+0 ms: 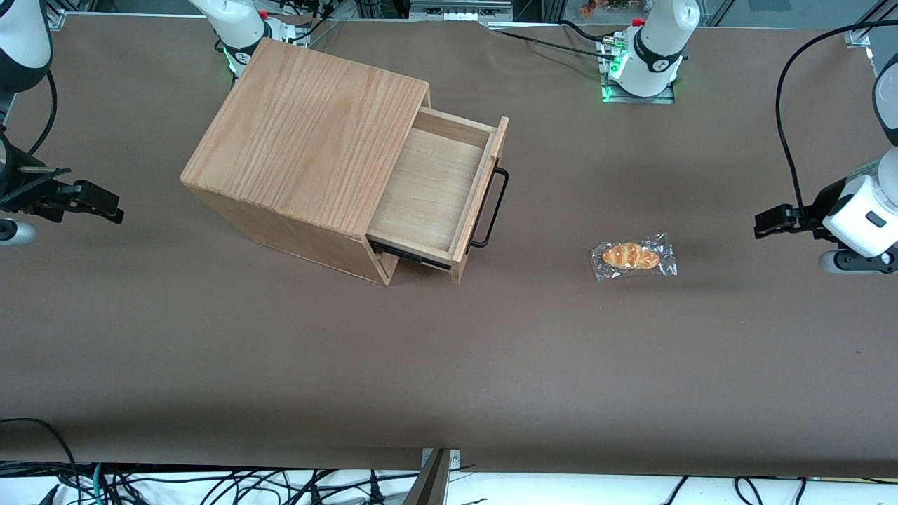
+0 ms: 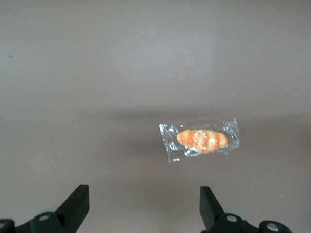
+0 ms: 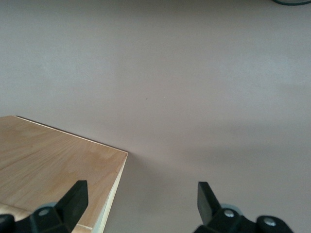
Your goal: Open top drawer with left arm
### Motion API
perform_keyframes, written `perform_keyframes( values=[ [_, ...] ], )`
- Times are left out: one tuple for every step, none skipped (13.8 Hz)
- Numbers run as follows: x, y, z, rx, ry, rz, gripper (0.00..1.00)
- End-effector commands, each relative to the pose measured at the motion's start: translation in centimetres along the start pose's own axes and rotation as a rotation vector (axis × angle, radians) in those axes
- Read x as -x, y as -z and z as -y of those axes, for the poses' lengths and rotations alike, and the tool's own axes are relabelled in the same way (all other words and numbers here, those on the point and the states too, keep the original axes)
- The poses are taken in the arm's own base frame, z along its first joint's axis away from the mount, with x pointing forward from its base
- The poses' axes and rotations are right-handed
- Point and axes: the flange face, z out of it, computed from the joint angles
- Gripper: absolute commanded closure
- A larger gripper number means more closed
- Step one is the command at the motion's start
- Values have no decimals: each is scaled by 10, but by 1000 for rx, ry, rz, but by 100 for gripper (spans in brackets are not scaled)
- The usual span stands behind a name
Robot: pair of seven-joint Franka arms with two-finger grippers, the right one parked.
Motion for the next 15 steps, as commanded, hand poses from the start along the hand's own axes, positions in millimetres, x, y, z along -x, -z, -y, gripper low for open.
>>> perform_keyframes(
  values=[
    [14, 3, -3, 51, -20, 26, 0],
    [15, 5, -2, 50, -20, 27, 0],
    [17, 7, -2, 52, -37, 37, 0],
    [19, 7, -3, 56, -56, 54, 0],
    [21, 9, -4, 63, -58, 55, 0],
    [22, 9, -5, 65, -60, 59, 0],
    [23, 10, -6, 67, -61, 70, 0],
    [24, 13, -8, 66, -65, 78, 0],
    [23, 22, -12, 69, -68, 89, 0],
    [22, 25, -13, 77, -67, 96, 0],
    [20, 26, -12, 77, -64, 94, 0],
    [20, 24, -13, 75, -62, 98, 0],
    [19, 23, -13, 73, -62, 99, 0],
    [18, 21, -11, 75, -58, 101, 0],
    [17, 21, -11, 73, -59, 96, 0]
  ],
)
